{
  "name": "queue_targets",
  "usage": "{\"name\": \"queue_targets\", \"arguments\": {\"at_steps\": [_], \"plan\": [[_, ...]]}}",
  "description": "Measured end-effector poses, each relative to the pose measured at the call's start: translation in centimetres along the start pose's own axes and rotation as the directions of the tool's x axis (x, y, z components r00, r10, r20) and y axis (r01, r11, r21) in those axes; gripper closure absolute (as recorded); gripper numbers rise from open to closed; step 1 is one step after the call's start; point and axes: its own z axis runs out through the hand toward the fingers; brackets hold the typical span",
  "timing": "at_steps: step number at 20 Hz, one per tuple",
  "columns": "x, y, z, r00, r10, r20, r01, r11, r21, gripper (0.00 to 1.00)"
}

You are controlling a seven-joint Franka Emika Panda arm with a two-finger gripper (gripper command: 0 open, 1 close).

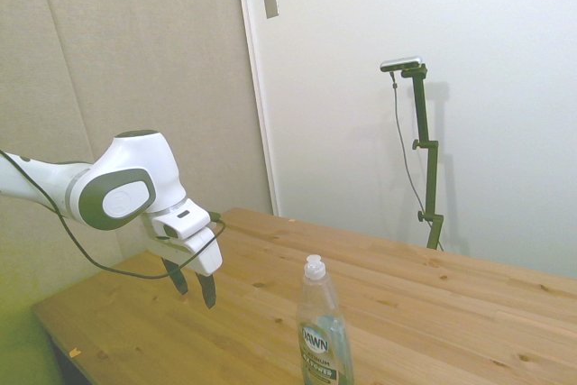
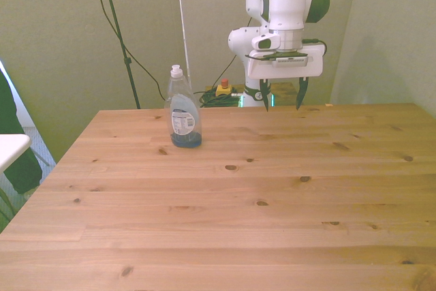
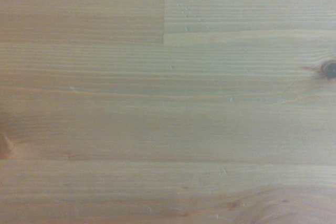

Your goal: Knock down the dish soap

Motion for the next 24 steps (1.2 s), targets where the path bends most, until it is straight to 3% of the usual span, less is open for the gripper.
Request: {"name": "queue_targets", "arguments": {"at_steps": [3,5,8,13,19,20,24], "plan": [[-0.2,-0.1,0.0,1.0,-0.016,-0.004,0.016,1.0,-0.005,0.0],[-0.8,0.1,0.2,0.997,-0.072,-0.014,0.072,0.997,-0.021,0.0],[-1.1,2.2,0.7,0.994,-0.1,-0.044,0.097,0.994,-0.058,0.0],[2.3,8.1,-0.4,0.994,0.005,-0.107,-0.01,0.999,-0.052,0.0],[6.5,14.1,-1.3,0.984,0.11,-0.138,-0.116,0.992,-0.039,0.0],[7.2,15.0,-1.5,0.981,0.126,-0.145,-0.132,0.991,-0.037,1.0],[9.7,17.8,-2.3,0.969,0.176,-0.171,-0.184,0.982,-0.035,1.0]]}}
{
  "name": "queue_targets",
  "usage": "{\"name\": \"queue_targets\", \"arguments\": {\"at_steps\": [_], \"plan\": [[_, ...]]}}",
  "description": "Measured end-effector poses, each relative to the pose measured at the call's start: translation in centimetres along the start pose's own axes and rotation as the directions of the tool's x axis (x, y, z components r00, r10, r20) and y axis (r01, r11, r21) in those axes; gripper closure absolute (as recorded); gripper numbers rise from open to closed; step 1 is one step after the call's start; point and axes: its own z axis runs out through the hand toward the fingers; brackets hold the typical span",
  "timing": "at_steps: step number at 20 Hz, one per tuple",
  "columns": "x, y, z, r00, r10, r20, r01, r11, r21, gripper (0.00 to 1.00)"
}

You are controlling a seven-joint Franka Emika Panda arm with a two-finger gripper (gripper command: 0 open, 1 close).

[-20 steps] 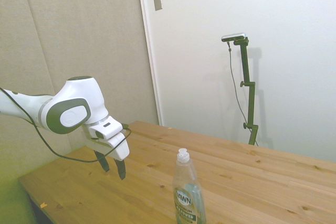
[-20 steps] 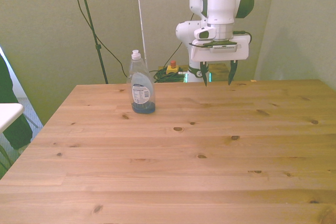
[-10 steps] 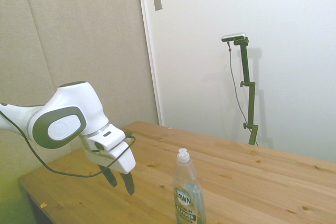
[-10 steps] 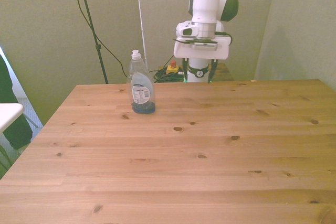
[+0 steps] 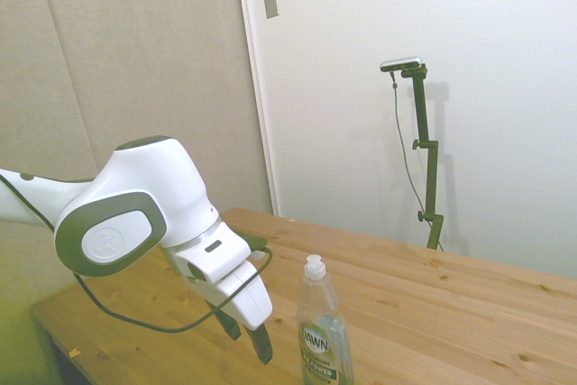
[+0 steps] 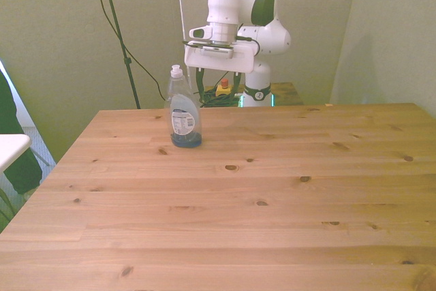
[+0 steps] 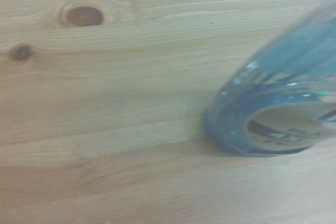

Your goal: Knock down the dish soap

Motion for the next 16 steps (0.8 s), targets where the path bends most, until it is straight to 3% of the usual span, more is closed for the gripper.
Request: {"name": "queue_targets", "arguments": {"at_steps": [16], "plan": [[6.2,0.1,-0.5,0.998,0.049,-0.037,-0.05,0.998,-0.035,1.0]]}}
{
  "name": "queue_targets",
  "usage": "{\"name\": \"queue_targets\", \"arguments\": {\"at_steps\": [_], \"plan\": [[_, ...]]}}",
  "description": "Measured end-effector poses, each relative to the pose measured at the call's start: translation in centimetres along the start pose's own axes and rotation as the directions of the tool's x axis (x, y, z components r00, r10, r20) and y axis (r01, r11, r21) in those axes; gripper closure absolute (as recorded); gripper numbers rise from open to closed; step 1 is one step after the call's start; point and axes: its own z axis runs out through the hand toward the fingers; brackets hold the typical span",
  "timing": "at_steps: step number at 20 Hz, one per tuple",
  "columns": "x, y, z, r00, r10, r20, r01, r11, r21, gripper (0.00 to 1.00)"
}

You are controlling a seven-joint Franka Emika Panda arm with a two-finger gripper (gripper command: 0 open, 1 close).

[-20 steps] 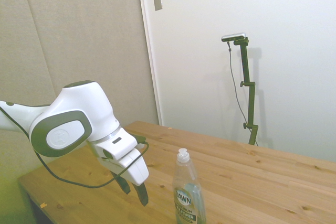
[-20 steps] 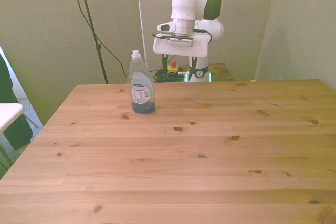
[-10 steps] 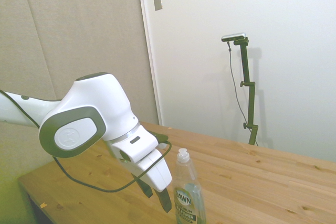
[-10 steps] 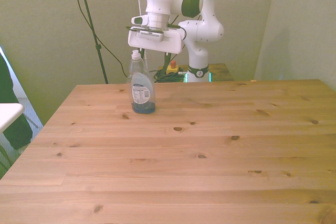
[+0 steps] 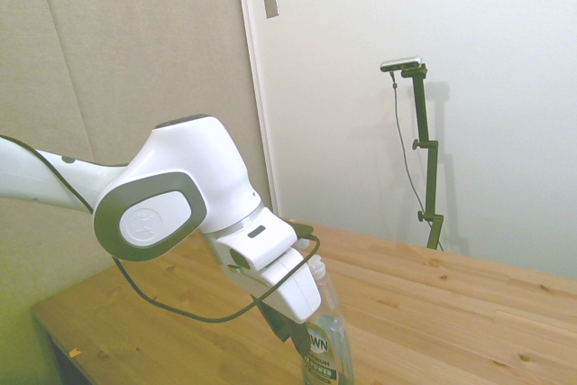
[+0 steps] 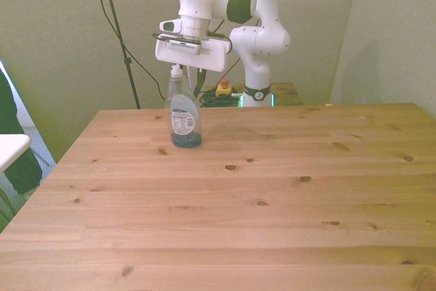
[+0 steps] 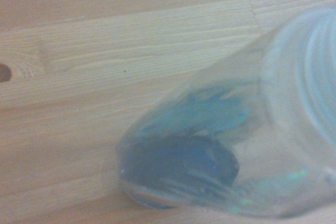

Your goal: Knock down the dish soap

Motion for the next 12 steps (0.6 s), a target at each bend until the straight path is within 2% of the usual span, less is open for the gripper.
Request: {"name": "queue_targets", "arguments": {"at_steps": [8,12], "plan": [[1.6,-4.9,0.0,0.999,0.032,-0.022,-0.032,0.999,-0.006,1.0],[3.2,-8.4,1.0,0.997,0.063,-0.033,-0.064,0.998,-0.014,1.0]]}}
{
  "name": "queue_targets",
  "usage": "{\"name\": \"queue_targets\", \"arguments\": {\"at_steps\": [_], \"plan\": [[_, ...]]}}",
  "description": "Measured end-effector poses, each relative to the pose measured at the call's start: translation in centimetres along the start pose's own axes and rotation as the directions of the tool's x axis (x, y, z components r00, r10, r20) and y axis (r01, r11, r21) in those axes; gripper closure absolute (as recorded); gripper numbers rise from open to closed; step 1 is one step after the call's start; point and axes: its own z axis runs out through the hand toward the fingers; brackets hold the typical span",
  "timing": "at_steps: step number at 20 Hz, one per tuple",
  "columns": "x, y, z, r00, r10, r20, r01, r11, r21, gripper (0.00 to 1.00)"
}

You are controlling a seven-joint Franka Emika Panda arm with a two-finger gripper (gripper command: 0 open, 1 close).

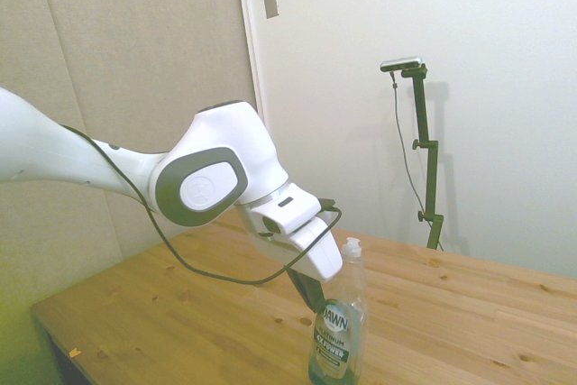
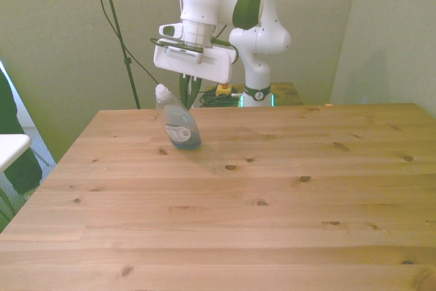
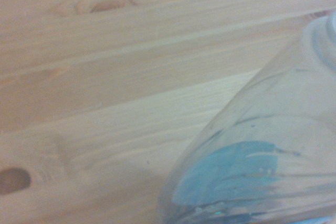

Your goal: Knock down the dish soap

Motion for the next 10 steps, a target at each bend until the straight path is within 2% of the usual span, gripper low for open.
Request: {"name": "queue_targets", "arguments": {"at_steps": [3,10], "plan": [[1.8,-1.7,1.2,0.999,0.032,-0.004,-0.032,0.999,-0.009,1.0],[6.8,-3.1,3.6,0.993,0.116,-0.018,-0.116,0.993,-0.016,1.0]]}}
